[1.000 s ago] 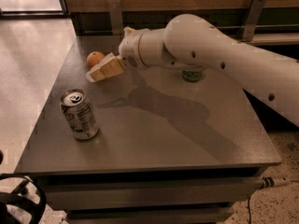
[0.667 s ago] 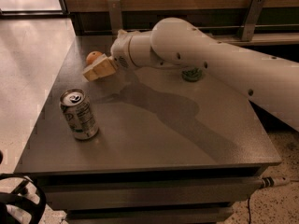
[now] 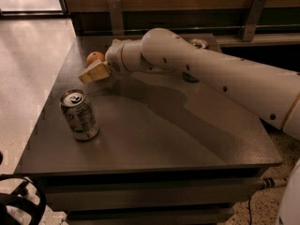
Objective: Pick orange
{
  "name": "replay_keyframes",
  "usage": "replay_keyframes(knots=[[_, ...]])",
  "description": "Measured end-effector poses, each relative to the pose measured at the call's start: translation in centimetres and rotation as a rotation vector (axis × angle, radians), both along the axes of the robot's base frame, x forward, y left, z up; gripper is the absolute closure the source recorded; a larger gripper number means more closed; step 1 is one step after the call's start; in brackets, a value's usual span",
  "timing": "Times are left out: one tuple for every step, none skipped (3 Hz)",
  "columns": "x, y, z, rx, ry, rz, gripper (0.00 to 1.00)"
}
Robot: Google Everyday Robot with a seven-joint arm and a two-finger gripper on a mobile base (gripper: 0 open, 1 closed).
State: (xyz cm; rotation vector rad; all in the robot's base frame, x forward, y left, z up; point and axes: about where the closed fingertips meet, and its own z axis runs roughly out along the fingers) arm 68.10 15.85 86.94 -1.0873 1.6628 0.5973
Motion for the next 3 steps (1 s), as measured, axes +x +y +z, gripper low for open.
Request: replay_keyframes(knots=[[1.0, 0.2, -1.7, 0.03, 0.033, -0.016, 0.0], [1.9, 0.3, -3.3, 0.062, 0.062, -0.032, 0.0], [2.4, 0.7, -4.0, 0.11, 0.071, -0.04, 0.16]])
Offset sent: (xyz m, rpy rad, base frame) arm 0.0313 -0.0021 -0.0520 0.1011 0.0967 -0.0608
